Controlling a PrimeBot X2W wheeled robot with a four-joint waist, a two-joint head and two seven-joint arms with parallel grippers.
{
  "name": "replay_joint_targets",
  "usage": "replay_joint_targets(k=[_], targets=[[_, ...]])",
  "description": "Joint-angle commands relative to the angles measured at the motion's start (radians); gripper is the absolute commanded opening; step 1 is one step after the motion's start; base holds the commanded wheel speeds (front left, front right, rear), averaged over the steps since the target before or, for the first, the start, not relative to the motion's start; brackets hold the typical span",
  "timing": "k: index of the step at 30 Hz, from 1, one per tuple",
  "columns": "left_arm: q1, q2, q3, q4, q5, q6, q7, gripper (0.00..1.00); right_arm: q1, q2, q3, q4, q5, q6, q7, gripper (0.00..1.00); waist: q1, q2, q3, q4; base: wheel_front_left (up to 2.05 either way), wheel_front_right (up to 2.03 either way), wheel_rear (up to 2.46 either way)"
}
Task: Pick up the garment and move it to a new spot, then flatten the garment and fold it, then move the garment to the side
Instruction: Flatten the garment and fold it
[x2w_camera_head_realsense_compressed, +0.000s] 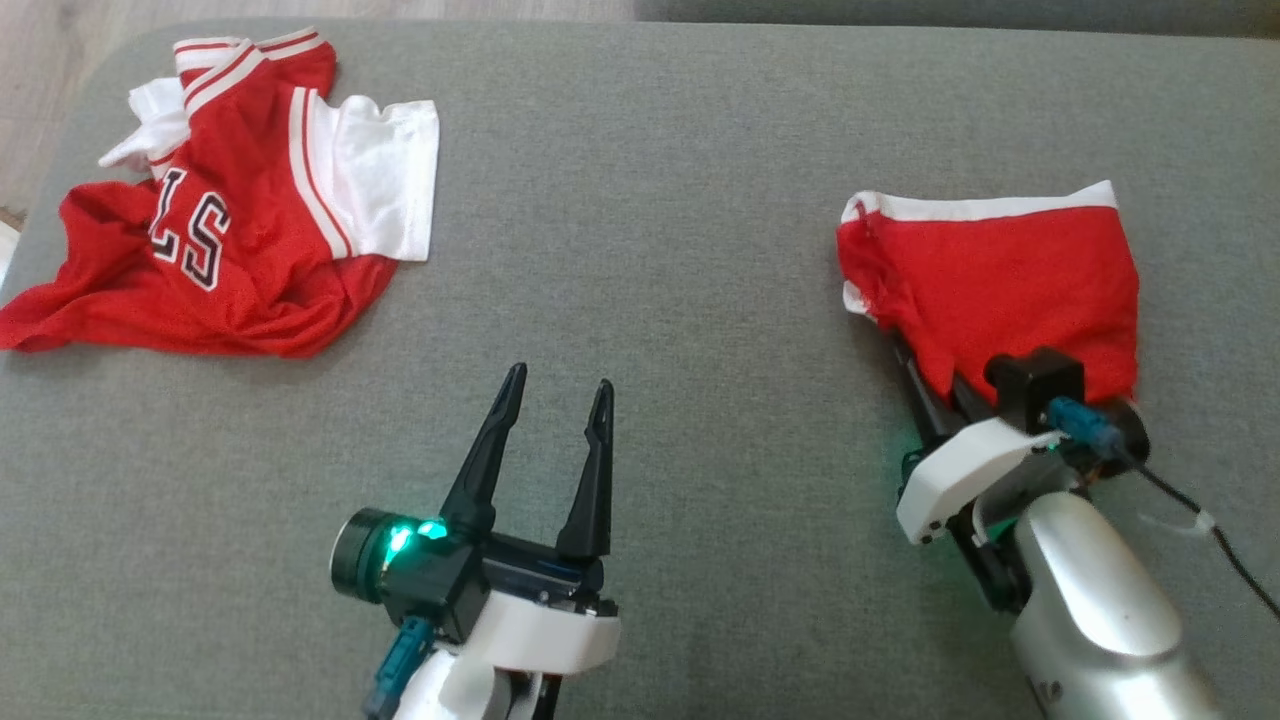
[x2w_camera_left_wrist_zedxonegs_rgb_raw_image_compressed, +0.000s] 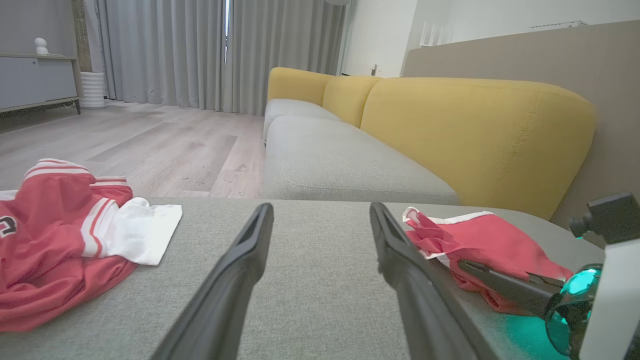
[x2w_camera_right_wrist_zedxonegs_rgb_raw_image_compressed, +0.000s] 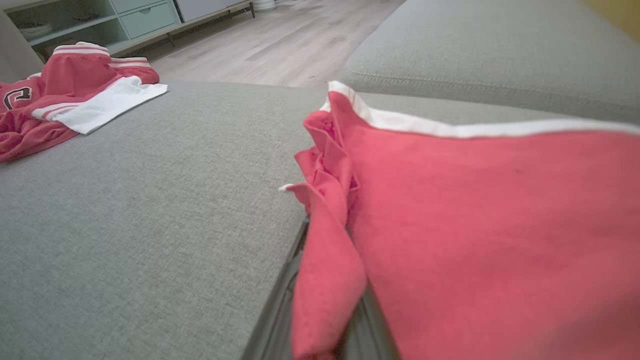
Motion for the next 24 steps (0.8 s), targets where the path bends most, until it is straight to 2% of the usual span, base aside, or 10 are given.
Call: replay_joint_targets(k=[1, 2, 3, 8, 15, 19, 24], targets=[[-0.03, 0.0, 0.019, -0.025, -0.004, 0.003, -0.005, 1.0, -0.011, 0.014, 0.024, -0.017, 0.009, -0.001, -0.019, 0.43, 0.0, 0.0, -0.002, 0.004, 0.0, 0.0, 0.0], [-0.029, 0.0, 0.019, -0.024, -0.005, 0.004, -0.005, 1.0, -0.009, 0.019, 0.03, 0.002, 0.022, -0.001, -0.028, 0.84, 0.0, 0.0, -0.003, 0.005, 0.0, 0.0, 0.0], [-0.028, 0.0, 0.019, -0.021, -0.007, 0.005, -0.005, 1.0, -0.009, 0.026, 0.04, 0.033, 0.049, -0.001, -0.049, 1.0, 0.0, 0.0, -0.009, 0.007, 0.0, 0.0, 0.0], [-0.014, 0.0, 0.027, -0.015, -0.005, 0.008, -0.005, 1.0, 0.0, 0.037, 0.101, 0.052, 0.128, -0.001, -0.113, 1.0, 0.0, 0.0, -0.037, -0.002, 0.0, 0.0, 0.0], [0.039, 0.0, 0.065, -0.015, 0.009, 0.021, -0.005, 1.0, 0.094, 0.008, 0.148, -0.057, 0.236, -0.001, -0.164, 1.0, 0.0, 0.0, -0.13, -0.027, 0.0, 0.0, 0.0], [0.091, 0.0, 0.117, -0.057, 0.035, 0.04, -0.005, 1.0, 0.195, 0.004, 0.077, -0.19, 0.28, -0.001, -0.167, 1.0, 0.0, 0.0, -0.185, -0.042, 0.0, 0.0, 0.0], [0.164, 0.0, 0.179, -0.107, 0.073, 0.051, -0.005, 1.0, 0.33, -0.007, -0.054, -0.334, 0.186, -0.001, -0.167, 1.0, 0.0, 0.0, -0.222, -0.054, 0.0, 0.0, 0.0]])
